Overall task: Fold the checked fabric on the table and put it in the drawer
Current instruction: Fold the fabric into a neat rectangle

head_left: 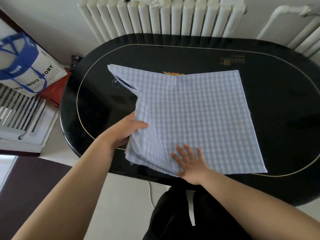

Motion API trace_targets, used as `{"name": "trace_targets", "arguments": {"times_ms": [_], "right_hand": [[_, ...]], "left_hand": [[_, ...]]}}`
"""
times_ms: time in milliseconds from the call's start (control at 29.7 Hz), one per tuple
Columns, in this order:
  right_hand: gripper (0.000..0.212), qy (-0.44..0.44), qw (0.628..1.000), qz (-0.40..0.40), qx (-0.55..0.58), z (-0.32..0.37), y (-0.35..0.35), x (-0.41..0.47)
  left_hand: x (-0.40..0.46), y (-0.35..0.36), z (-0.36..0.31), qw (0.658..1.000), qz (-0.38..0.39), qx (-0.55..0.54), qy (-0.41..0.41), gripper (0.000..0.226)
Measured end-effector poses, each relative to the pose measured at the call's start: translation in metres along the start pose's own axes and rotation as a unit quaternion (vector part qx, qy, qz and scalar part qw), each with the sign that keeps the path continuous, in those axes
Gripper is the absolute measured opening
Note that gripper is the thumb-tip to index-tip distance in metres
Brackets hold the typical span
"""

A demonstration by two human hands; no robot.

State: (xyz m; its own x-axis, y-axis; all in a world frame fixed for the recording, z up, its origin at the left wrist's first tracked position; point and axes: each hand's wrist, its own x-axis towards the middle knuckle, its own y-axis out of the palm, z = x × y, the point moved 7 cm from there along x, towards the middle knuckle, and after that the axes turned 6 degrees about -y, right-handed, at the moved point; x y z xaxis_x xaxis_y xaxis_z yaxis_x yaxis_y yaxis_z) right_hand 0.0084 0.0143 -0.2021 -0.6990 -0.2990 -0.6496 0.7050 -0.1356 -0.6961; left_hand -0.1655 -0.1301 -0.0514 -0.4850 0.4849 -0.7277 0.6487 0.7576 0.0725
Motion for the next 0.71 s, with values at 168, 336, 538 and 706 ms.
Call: {"name": "trace_targets", "arguments": {"times_ms": [168, 336, 538, 706], "right_hand": [[0.020, 0.058, 0.823, -0.135, 0.548, -0.049, -0.059, -0.031], [0.056, 0.152, 0.551, -0.292, 0.767, -0.175, -0.081, -0.097], [0.062, 0.248, 0.712, -0.224, 0.618, -0.229, -0.046, -0.110], [0.037, 0.294, 0.796, -0.281, 0.448, -0.233, -0.043, -0.120]], "left_hand": [[0.032, 0.124, -0.041, 0.993, 0.010, 0.109, 0.055, 0.051], [0.090, 0.251, -0.029, 0.969, 0.060, 0.217, 0.106, 0.085], [0.123, 0.291, 0.009, 0.952, -0.002, 0.292, 0.093, 0.060], [0.125, 0.211, 0.018, 0.869, -0.264, 0.404, 0.115, 0.050]]}}
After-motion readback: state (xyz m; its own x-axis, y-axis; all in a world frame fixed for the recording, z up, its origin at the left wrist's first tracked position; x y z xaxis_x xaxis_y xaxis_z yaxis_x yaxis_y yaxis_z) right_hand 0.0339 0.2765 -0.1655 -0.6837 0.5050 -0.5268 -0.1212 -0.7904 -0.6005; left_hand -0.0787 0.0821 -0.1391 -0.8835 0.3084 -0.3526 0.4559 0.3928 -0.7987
